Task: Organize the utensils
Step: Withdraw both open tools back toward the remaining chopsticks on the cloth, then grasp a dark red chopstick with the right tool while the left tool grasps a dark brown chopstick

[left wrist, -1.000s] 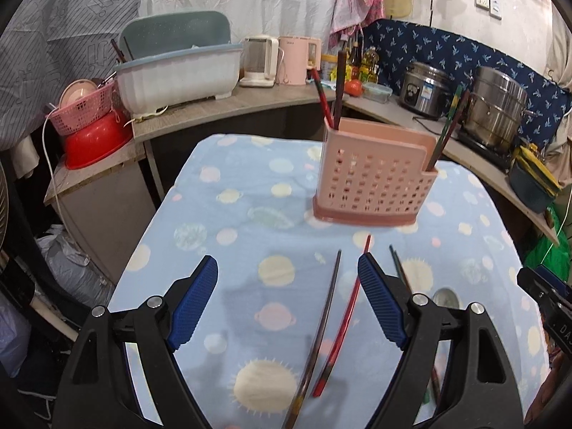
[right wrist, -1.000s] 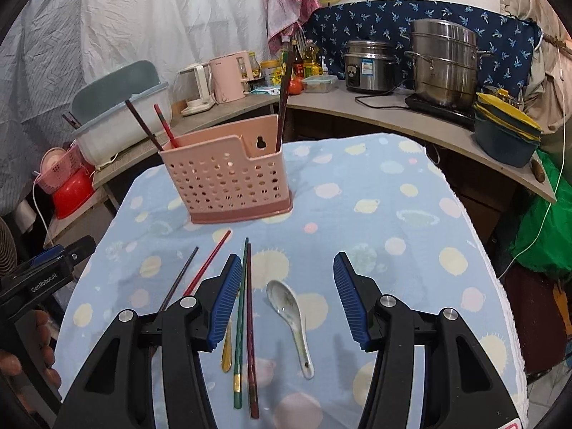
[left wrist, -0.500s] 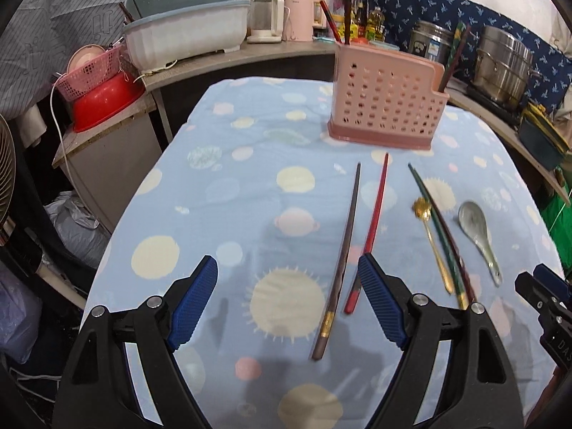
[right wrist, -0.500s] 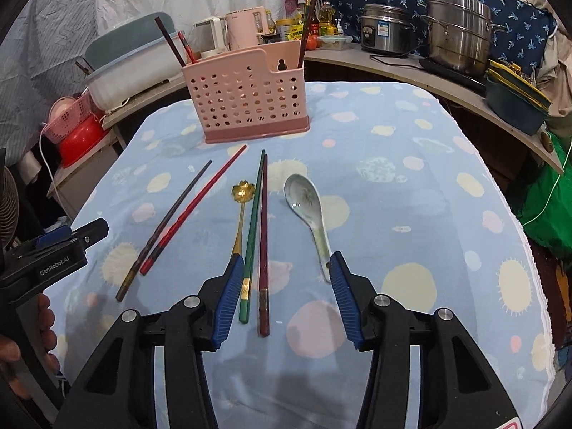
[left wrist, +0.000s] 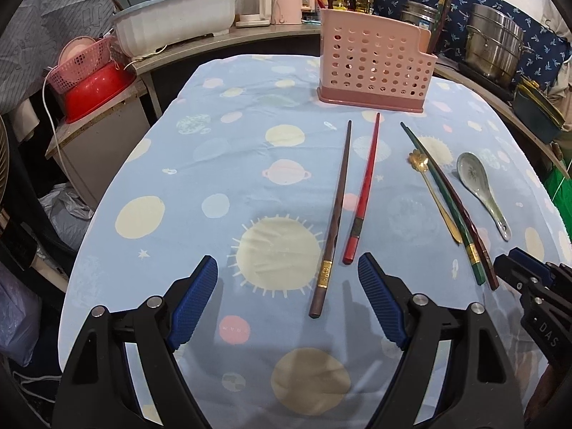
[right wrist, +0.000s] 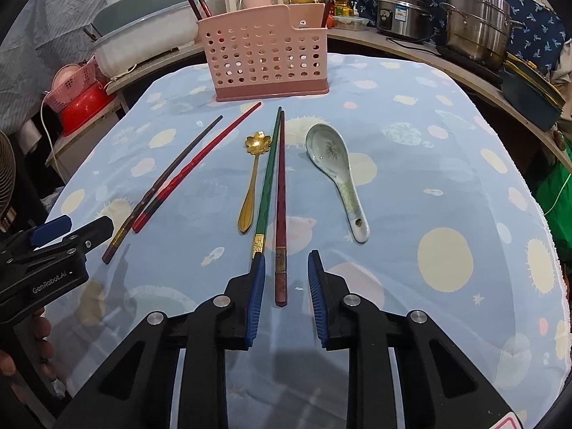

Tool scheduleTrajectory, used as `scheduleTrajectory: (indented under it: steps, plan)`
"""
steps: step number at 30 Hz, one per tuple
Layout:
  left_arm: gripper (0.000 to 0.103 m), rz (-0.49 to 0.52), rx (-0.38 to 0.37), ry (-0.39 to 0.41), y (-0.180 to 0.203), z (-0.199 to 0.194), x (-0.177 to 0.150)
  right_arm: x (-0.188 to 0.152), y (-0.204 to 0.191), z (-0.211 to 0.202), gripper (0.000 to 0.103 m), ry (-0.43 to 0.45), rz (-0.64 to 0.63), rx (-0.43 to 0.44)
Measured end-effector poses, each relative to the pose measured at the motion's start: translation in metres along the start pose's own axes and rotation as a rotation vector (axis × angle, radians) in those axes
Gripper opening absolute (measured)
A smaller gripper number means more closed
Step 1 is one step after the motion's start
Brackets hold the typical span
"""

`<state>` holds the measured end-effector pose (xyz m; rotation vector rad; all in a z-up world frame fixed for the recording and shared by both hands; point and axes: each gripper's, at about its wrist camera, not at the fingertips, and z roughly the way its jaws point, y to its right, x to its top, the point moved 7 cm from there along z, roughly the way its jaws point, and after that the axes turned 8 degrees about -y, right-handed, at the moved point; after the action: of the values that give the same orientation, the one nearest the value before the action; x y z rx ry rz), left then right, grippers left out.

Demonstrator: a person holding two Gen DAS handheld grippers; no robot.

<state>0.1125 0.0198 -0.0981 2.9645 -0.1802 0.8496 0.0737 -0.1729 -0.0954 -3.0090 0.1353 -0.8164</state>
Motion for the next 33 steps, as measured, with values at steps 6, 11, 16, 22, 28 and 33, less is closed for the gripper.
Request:
scheduleTrajectory:
  steps: [6,11,16,22,28,33]
  plan:
    - [0.073,0.005,-0.01,-0.01,0.001,0.007,-0.003,-0.002,0.001,0.01,0.015,-0.018,-0.004,-0.004]
    - [0.064,0.014,-0.02,-0.02,0.002,0.013,-0.005,-0.002,0.003,0.015,0.014,-0.026,0.002,-0.004]
    - [0.054,0.015,-0.04,-0.035,0.004,0.019,-0.007,-0.001,0.002,0.017,0.014,-0.023,-0.001,-0.007]
    - [0.044,0.035,-0.052,-0.035,0.008,0.022,-0.008,0.001,0.002,0.02,0.014,-0.013,-0.009,-0.017]
    - [0.03,0.045,-0.069,-0.027,0.011,0.021,-0.009,0.001,0.001,0.02,0.011,-0.008,-0.015,-0.014]
    - [0.015,0.061,-0.092,-0.027,0.014,0.019,-0.009,0.0,0.0,0.018,0.007,-0.01,-0.022,-0.012]
